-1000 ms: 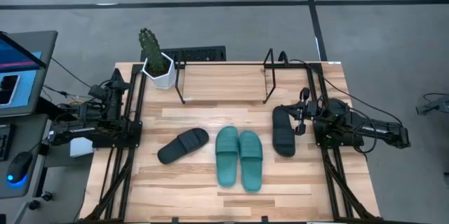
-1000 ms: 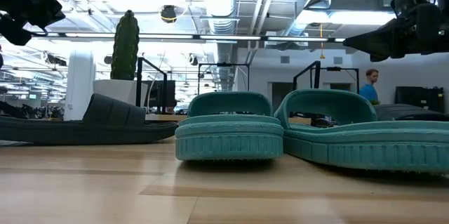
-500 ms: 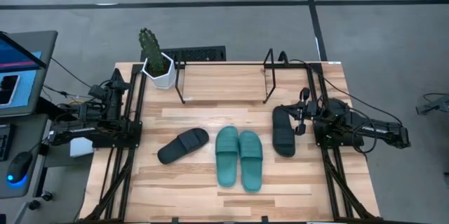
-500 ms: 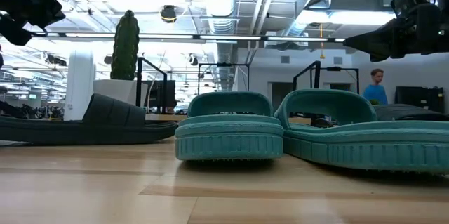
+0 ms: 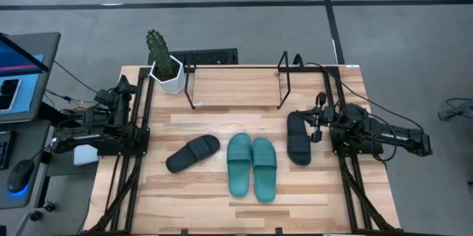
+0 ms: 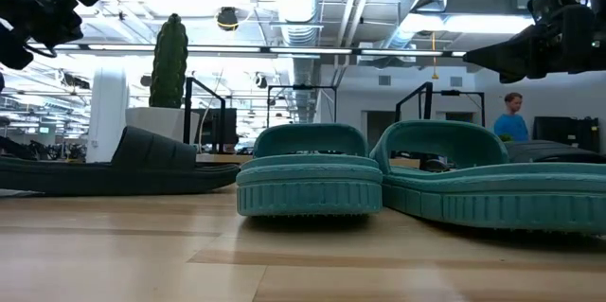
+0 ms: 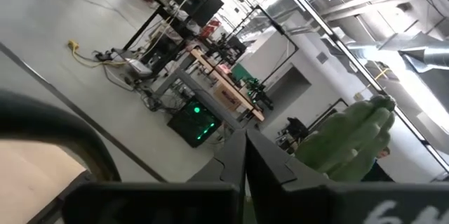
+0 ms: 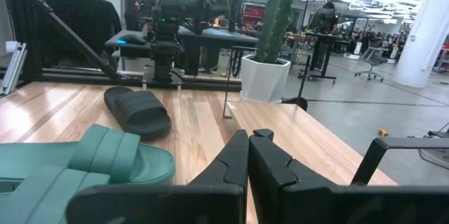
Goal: Pick and place slides into the shelf
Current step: Put the left black slides on the shelf
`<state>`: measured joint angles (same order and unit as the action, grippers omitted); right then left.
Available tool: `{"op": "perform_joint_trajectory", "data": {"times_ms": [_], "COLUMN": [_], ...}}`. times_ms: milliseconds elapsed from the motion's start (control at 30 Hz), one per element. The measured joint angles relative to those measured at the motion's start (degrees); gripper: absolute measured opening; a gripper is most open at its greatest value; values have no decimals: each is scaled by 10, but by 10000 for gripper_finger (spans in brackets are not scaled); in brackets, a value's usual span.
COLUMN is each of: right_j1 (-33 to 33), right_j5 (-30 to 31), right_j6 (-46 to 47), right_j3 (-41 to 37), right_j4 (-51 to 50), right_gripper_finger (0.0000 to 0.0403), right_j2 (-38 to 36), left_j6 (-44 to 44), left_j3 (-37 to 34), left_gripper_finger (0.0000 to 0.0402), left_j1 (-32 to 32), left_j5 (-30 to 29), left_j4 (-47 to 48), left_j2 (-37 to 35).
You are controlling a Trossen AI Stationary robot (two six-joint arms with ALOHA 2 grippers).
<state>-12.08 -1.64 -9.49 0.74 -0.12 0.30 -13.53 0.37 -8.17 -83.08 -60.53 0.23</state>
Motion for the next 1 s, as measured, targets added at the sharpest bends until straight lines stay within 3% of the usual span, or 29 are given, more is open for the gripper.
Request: {"op": "perform_joint_trajectory", "data": {"times_ms": [300,400,500,567,633,733,867,1000], "right_j1": [0,0,0,0,0,0,0,0], "right_j5": [0,0,0,0,0,0,0,0], "right_j6": [0,0,0,0,0,0,0,0], "right_j3": [0,0,0,0,0,0,0,0], "right_j4": [0,0,0,0,0,0,0,0], "right_gripper_finger": [0,0,0,0,0,0,0,0], "right_j2": [0,0,0,0,0,0,0,0], "left_j6": [-30,-93,-97,-23,105,290,436,500], "left_j3": [4,42,113,174,236,317,388,415], "left_gripper_finger": [0,0,0,0,0,0,0,0], "left_j1": [6,48,105,135,159,179,183,183], "left_j5": [36,123,204,203,206,305,488,667], "left_j4": [9,115,350,538,731,932,1074,1140], "left_j2": [0,0,5,23,48,95,164,222]}}
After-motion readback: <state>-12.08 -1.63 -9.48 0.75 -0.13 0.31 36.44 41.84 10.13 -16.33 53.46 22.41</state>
